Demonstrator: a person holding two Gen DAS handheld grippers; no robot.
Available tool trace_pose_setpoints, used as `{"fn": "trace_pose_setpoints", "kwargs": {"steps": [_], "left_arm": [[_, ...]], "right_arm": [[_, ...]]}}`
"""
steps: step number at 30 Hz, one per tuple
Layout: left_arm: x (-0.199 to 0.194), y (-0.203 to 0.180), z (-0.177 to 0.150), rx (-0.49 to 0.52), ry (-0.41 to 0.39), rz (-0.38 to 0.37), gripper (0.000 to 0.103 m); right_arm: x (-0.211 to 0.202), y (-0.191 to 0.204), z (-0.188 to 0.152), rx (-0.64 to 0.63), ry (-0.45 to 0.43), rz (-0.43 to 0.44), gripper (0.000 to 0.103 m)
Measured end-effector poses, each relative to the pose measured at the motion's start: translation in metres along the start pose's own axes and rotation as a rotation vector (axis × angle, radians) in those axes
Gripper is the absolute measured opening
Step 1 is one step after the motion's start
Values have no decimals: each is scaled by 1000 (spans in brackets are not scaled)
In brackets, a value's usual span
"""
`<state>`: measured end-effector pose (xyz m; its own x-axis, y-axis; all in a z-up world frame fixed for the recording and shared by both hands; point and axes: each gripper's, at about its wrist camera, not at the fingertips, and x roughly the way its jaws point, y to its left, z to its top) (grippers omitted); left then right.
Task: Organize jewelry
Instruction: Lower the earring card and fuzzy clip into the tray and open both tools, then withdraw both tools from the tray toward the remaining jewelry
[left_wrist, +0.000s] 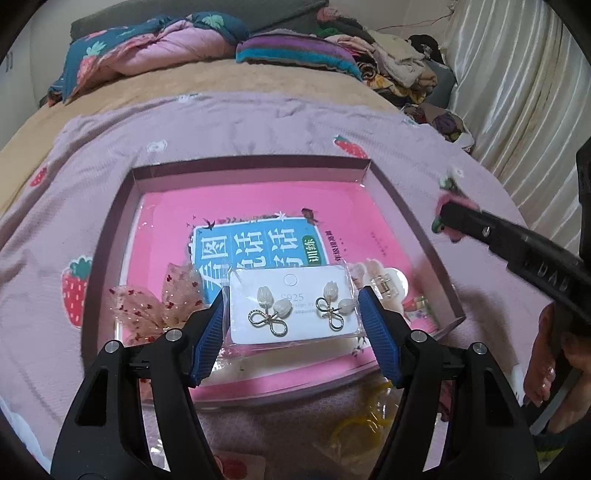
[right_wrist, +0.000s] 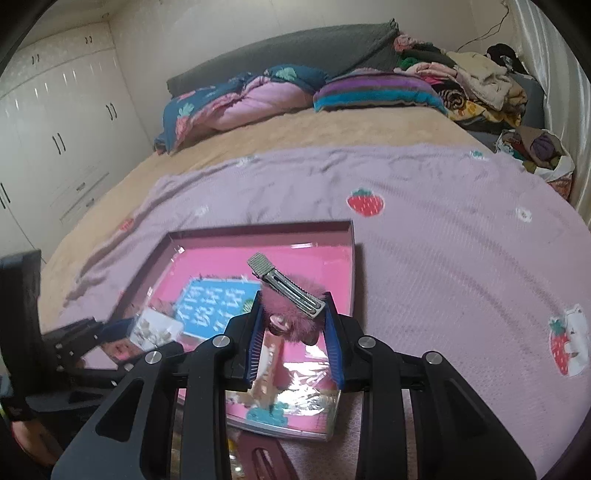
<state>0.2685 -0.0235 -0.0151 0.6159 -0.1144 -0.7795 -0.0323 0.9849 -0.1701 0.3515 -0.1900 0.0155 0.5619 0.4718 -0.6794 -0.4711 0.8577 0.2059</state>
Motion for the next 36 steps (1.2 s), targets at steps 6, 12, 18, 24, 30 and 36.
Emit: {"fn": "trace_pose_setpoints", "kwargs": {"steps": [6,12,18,24,30,36], "left_arm": [[9,7,-4,-30,14,-1,63],[9,11,-10,-62,13,-3,68],[3,9,-13,-70,3,0,76],[-5,3,-13,-77,-9,-2,81],[-19,-3,-10,-81,-35,-6,90],[-36,-5,-4,-90,-65,-5,93]], "right_arm": [[15,-6,-6,2,29,6,30],[28,-11,-8,4,62,6,35],[38,-14,-13,28,81,17,52],[20,-15,-8,31,23,-14,77],[-9,-32,-1,102,-48,-25,89],[-38,-38,0,108,-113,-88,92]]}}
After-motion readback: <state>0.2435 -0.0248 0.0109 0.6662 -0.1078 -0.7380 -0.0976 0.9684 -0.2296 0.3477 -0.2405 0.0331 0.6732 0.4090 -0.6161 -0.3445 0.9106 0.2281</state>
